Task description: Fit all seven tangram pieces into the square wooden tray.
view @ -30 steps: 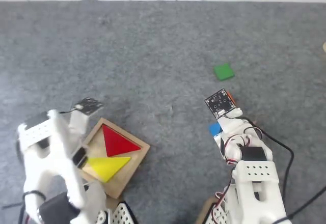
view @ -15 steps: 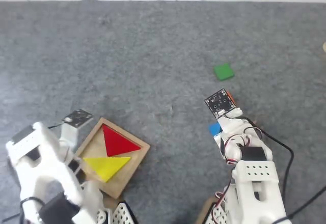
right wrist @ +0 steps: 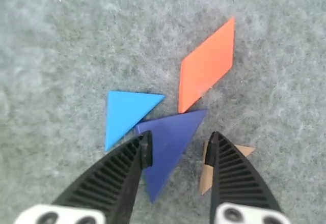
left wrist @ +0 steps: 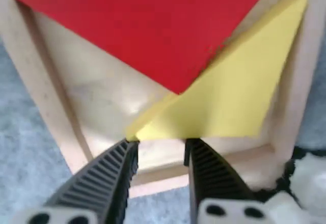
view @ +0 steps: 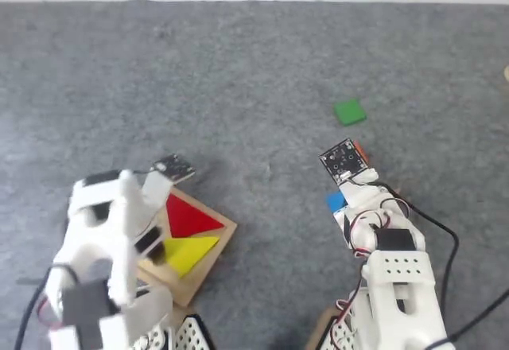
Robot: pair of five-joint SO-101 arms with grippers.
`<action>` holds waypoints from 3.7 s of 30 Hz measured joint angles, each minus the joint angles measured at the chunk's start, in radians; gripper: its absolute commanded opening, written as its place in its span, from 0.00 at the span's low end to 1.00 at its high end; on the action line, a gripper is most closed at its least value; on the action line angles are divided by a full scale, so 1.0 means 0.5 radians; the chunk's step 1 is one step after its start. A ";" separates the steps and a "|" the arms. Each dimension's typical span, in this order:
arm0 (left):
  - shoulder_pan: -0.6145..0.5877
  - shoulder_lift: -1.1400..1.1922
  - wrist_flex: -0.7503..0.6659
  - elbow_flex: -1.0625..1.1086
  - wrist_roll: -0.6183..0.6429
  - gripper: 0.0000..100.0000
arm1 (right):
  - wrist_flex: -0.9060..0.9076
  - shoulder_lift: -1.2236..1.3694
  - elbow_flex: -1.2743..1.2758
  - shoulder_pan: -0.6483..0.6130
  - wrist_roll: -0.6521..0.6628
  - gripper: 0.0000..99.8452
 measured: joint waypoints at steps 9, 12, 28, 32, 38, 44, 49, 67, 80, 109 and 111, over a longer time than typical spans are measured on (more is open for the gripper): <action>0.190 0.285 -0.166 -0.402 0.460 0.15 | 0.000 0.000 0.000 0.000 -0.003 0.18; 0.227 0.230 -0.181 -0.402 0.552 0.15 | -0.003 0.000 0.000 0.000 0.000 0.18; 0.347 -0.387 -0.798 -0.534 1.068 0.18 | -0.006 0.000 0.000 -0.003 0.006 0.18; 0.353 -0.577 -0.813 -0.568 1.185 0.18 | -0.006 0.000 0.000 -0.003 0.006 0.18; 0.350 -0.614 -0.767 -0.562 1.215 0.18 | -0.006 0.000 0.000 -0.003 0.006 0.18; 0.442 -0.279 -0.779 -0.466 1.227 0.18 | -0.006 0.000 0.000 -0.003 0.006 0.18; 0.509 0.190 -0.543 -0.543 1.089 0.18 | -0.006 0.000 0.000 -0.003 0.006 0.18; 0.531 0.147 -0.319 -0.825 0.985 0.18 | 0.037 0.000 0.000 -0.101 0.006 0.18; 0.003 0.368 -0.402 -0.988 1.452 0.18 | 0.037 0.000 0.000 0.006 -0.129 0.18; 0.206 0.850 -0.040 -1.758 2.084 0.18 | 0.135 0.009 -0.239 0.046 -0.245 0.18; 0.138 0.825 -0.040 -1.765 2.191 0.18 | 0.261 0.095 -0.430 -0.055 -0.245 0.18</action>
